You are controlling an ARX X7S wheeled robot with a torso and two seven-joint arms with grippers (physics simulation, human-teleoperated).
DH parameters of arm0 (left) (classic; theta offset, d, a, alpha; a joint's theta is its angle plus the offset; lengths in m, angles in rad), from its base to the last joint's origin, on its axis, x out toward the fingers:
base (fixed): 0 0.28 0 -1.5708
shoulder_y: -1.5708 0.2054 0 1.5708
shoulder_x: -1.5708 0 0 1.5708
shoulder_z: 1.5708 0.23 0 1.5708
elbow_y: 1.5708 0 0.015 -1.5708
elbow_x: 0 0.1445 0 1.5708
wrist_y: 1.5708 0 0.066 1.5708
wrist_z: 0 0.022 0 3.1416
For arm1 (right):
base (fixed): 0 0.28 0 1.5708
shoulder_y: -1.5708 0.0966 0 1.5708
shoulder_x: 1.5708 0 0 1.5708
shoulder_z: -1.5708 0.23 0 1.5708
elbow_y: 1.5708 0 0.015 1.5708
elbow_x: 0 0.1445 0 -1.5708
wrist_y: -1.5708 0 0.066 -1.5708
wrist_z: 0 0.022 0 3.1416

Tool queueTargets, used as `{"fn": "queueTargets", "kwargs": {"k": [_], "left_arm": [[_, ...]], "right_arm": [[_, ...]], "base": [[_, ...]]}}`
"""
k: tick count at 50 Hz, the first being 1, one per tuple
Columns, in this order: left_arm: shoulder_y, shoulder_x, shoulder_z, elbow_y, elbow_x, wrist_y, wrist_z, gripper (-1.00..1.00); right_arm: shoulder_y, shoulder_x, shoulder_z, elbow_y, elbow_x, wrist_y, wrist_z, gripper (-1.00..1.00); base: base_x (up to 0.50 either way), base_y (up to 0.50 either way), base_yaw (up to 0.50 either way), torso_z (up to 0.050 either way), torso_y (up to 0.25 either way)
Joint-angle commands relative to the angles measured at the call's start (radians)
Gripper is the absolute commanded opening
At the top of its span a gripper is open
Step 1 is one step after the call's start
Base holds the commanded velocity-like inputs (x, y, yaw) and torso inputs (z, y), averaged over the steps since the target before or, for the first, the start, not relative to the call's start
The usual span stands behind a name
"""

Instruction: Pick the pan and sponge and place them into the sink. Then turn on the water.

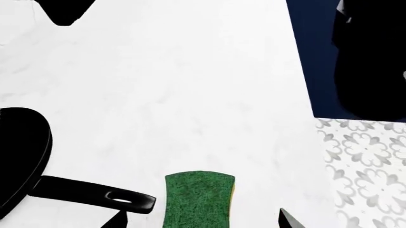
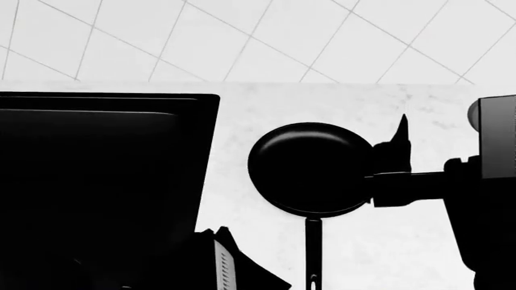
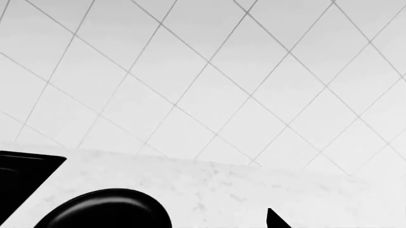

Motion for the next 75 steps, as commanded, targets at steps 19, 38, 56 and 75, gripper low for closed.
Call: {"fn": "queueTargets", "kwargs": {"k": [19,38,56,75], "left_arm": [[-0.008,0.045,0.124,-0.149,0.072,0.033,0.028,1.0],[-0.016,0.073,0.178,-0.243,0.114,0.077,0.052,1.0],[0.006,0.067,0.21,-0.233,0.108,0.08,0.053,1.0],[0.006,0.059,0.242,-0.231,0.118,0.076,0.042,1.0]], "right_arm": [[-0.034,0.007,0.003,0.0,0.013,-0.017,0.007,1.0],[-0.062,0.016,0.019,-0.002,0.023,-0.031,0.007,1.0],[-0.074,0.014,0.007,0.008,0.022,-0.049,0.013,1.0],[-0.095,0.014,0.014,0.007,0.029,-0.068,0.017,1.0]], "base": [[0.0,0.0,0.0,0.0,0.0],[0.0,0.0,0.0,0.0,0.0],[0.0,0.0,0.0,0.0,0.0],[0.0,0.0,0.0,0.0,0.0]]}}
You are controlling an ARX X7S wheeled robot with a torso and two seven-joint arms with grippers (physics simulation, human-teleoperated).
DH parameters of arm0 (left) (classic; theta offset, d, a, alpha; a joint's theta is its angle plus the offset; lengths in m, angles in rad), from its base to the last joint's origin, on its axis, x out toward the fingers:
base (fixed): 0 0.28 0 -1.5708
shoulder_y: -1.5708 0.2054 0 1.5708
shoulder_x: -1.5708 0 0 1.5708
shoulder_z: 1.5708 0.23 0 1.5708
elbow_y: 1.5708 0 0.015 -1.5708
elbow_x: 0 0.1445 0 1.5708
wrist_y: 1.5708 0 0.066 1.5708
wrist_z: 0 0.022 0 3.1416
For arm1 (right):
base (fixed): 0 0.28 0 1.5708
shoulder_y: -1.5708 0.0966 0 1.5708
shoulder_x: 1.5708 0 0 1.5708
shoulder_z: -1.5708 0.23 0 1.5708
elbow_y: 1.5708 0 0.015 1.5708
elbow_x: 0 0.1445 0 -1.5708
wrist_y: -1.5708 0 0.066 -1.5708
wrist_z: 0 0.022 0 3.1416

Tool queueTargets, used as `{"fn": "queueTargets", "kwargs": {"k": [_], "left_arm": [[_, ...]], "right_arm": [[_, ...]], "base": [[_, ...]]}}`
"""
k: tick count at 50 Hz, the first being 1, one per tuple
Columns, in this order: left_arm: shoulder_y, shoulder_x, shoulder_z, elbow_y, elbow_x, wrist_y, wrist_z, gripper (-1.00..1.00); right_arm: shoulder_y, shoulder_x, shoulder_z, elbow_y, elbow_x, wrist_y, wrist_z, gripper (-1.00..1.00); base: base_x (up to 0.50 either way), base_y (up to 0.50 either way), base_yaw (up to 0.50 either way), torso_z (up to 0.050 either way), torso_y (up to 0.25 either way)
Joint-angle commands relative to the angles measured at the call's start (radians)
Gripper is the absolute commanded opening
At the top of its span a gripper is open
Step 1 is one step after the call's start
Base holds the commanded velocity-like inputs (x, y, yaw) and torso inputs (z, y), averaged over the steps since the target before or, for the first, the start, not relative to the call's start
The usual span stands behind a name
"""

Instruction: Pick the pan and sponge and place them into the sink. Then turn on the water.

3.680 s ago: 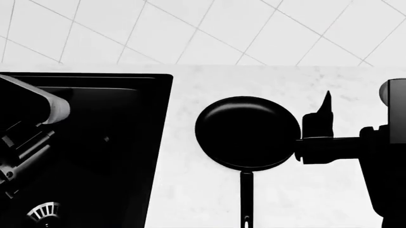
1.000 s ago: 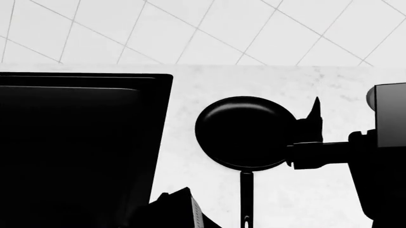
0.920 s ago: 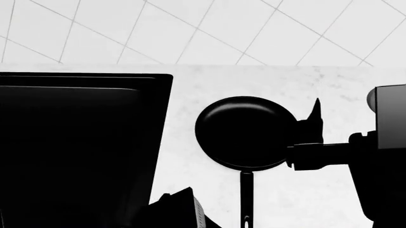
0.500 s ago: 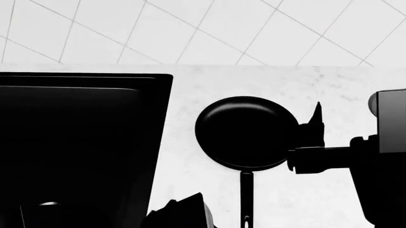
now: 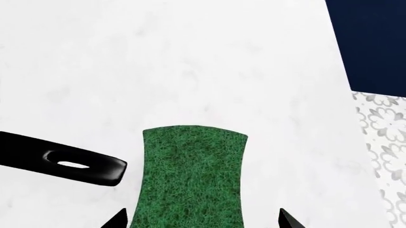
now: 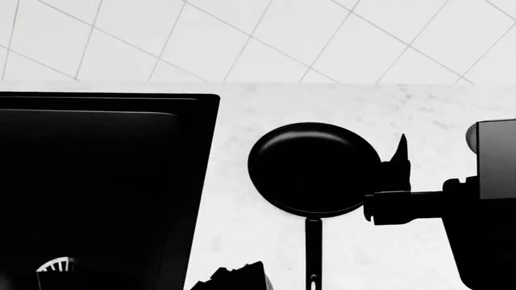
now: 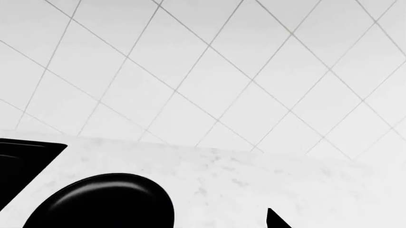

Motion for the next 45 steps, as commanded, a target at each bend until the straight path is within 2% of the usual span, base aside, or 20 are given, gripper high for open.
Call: {"fn": "queueTargets", "kwargs": {"k": [1,16,17,33,45], "left_arm": [[0.001,-0.01,0.027,0.004,0.012,0.003,-0.004,1.0],[-0.003,-0.008,0.029,-0.001,0.003,-0.01,-0.016,1.0],[-0.002,-0.008,0.027,-0.001,0.002,-0.011,-0.017,-1.0],[-0.01,-0.018,0.036,0.051,0.011,0.013,-0.028,-1.0],[0.004,-0.062,-0.055,0.137,-0.055,-0.017,-0.083,-1.0]], "right_arm": [[-0.013,0.0,0.004,0.0,0.004,-0.011,0.002,1.0],[-0.025,0.0,0.0,0.009,0.003,-0.031,0.004,1.0],[-0.025,0.0,0.0,0.01,0.003,-0.032,0.004,1.0],[-0.016,0.003,-0.004,0.015,0.008,-0.034,0.009,1.0],[0.003,0.016,0.017,0.005,0.026,-0.005,0.018,1.0]], "base": [[0.0,0.0,0.0,0.0,0.0],[0.0,0.0,0.0,0.0,0.0],[0.0,0.0,0.0,0.0,0.0],[0.0,0.0,0.0,0.0,0.0],[0.0,0.0,0.0,0.0,0.0]]}}
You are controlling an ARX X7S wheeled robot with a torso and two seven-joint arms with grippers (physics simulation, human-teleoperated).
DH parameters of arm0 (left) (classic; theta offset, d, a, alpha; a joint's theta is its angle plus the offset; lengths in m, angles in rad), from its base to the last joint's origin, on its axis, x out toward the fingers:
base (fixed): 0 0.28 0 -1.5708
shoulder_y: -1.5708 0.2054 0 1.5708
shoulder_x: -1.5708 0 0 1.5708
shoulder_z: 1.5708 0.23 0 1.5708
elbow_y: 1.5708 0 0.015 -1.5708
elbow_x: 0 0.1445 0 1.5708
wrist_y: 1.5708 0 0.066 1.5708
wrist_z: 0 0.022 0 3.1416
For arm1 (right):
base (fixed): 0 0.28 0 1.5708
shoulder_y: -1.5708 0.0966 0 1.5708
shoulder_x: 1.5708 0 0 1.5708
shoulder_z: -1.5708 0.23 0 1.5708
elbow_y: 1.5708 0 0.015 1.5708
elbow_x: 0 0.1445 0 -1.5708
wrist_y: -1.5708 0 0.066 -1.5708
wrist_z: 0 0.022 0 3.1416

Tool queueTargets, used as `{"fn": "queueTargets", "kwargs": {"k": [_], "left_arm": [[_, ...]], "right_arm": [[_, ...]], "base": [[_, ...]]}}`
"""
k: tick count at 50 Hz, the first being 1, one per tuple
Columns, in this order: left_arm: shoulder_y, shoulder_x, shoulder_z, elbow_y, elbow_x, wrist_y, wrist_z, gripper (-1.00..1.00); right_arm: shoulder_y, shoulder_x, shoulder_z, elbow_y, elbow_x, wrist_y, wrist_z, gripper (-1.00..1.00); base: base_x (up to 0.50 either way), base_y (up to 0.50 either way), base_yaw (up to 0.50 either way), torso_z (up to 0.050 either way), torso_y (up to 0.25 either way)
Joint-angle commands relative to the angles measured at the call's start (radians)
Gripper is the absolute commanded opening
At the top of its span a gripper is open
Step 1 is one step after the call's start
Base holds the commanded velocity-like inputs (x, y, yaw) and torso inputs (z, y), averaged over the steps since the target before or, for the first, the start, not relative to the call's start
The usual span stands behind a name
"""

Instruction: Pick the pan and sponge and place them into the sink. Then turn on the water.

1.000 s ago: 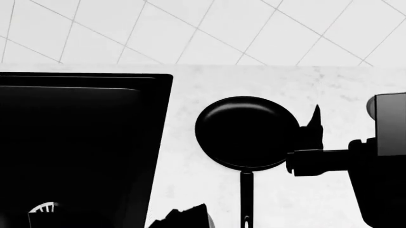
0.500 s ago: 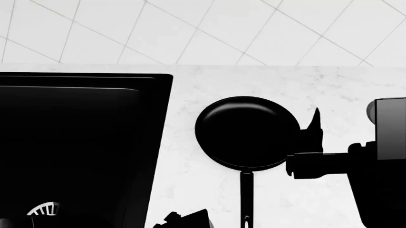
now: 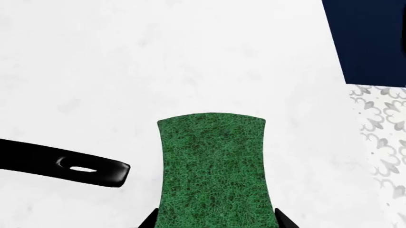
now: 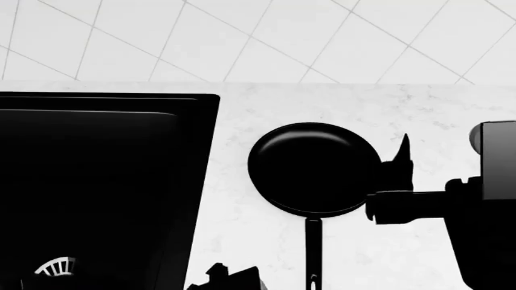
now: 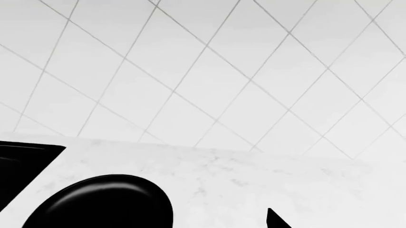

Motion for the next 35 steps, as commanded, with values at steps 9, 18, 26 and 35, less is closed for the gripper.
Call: {"fn": "queueTargets", "kwargs": {"k": [9,18,26,35], "left_arm": [[0.045,-0.095,-0.179,0.185,-0.159,-0.061,-0.113,-1.0],[0.069,-0.144,-0.269,0.26,-0.237,-0.068,-0.155,-1.0],[0.089,-0.206,-0.345,0.257,-0.253,-0.051,-0.193,-1.0],[0.045,-0.252,-0.429,0.246,-0.295,-0.071,-0.23,-1.0]], "right_arm": [[0.023,0.01,0.016,-0.003,0.018,0.023,0.014,1.0],[0.045,0.004,0.003,0.014,0.016,0.031,0.028,1.0],[0.066,-0.014,-0.014,0.042,0.034,0.084,0.041,1.0],[0.115,-0.11,0.052,0.083,0.111,0.239,0.087,1.0]], "base": [[0.0,0.0,0.0,0.0,0.0],[0.0,0.0,0.0,0.0,0.0],[0.0,0.0,0.0,0.0,0.0],[0.0,0.0,0.0,0.0,0.0]]}}
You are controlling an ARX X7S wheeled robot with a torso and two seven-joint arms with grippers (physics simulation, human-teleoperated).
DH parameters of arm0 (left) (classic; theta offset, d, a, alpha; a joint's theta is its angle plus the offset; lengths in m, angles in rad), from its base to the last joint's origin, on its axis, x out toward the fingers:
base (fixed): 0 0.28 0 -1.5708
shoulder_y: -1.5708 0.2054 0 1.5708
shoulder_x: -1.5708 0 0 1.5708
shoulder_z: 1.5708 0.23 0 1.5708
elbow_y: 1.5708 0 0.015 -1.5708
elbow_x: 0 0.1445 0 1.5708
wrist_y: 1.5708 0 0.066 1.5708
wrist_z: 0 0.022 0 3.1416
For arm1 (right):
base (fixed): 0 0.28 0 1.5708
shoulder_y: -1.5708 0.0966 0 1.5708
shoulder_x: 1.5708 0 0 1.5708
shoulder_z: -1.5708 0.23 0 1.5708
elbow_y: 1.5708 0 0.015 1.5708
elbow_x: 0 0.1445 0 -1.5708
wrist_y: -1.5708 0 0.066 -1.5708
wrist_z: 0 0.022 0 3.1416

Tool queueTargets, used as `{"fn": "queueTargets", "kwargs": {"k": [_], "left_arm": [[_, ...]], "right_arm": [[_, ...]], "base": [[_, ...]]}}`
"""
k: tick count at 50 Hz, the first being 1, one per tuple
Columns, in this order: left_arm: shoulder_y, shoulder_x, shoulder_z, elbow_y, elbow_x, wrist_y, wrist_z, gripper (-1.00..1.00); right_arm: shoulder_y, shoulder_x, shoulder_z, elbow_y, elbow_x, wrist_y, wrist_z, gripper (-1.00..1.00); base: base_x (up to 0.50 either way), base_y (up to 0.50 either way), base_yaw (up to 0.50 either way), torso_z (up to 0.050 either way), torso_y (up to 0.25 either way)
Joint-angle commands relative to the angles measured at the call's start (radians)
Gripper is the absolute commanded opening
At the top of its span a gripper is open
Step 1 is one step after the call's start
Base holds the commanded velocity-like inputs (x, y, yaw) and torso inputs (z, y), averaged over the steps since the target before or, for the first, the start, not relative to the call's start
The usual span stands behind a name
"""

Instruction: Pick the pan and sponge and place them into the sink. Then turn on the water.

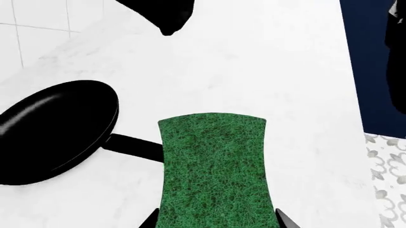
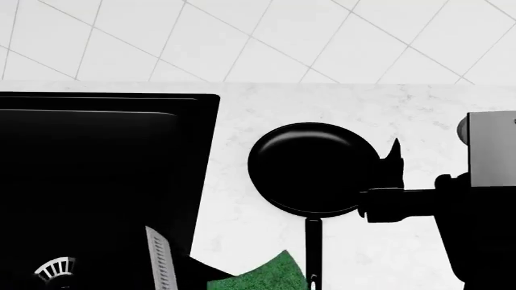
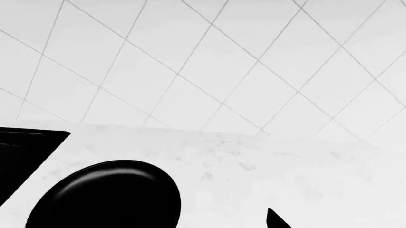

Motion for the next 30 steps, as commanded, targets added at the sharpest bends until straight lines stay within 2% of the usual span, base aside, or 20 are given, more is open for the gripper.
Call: {"fn": "queueTargets", "kwargs": {"k": [1,4,7,12,15,17,21,30], "left_arm": [[-0.024,-0.057,-0.101,0.004,-0.056,-0.015,-0.06,-1.0],[-0.029,-0.065,-0.125,-0.008,-0.064,-0.009,-0.065,-1.0],[-0.021,-0.07,-0.13,-0.015,-0.053,0.001,-0.074,-1.0],[-0.037,-0.107,-0.181,-0.029,-0.062,0.003,-0.093,-1.0],[-0.029,-0.117,-0.205,-0.013,-0.09,-0.005,-0.114,-1.0],[-0.019,-0.135,-0.216,-0.007,-0.093,0.004,-0.108,-1.0],[-0.023,-0.132,-0.226,-0.034,-0.075,0.017,-0.121,-1.0],[-0.029,-0.144,-0.264,-0.058,-0.075,0.024,-0.159,-1.0]], "right_arm": [[0.047,-0.081,0.055,0.038,0.066,0.132,0.047,1.0],[0.069,-0.096,0.064,0.059,0.148,0.185,0.114,1.0],[0.097,-0.068,0.021,0.102,0.311,0.184,0.291,1.0],[0.156,-0.089,0.012,0.195,0.596,0.183,0.58,1.0],[0.165,-0.101,-0.054,0.224,0.665,0.179,0.739,1.0],[0.152,-0.136,-0.033,0.274,0.755,0.16,0.827,1.0],[0.151,-0.154,-0.087,0.293,0.779,0.158,0.897,1.0],[0.134,-0.17,-0.134,0.343,0.748,0.098,0.892,1.0]], "base": [[0.0,0.0,0.0,0.0,0.0],[0.0,0.0,0.0,0.0,0.0],[0.0,0.0,0.0,0.0,0.0],[0.0,0.0,0.0,0.0,0.0],[0.0,0.0,0.0,0.0,0.0],[0.0,0.0,0.0,0.0,0.0],[0.0,0.0,0.0,0.0,0.0],[0.0,0.0,0.0,0.0,0.0]]}}
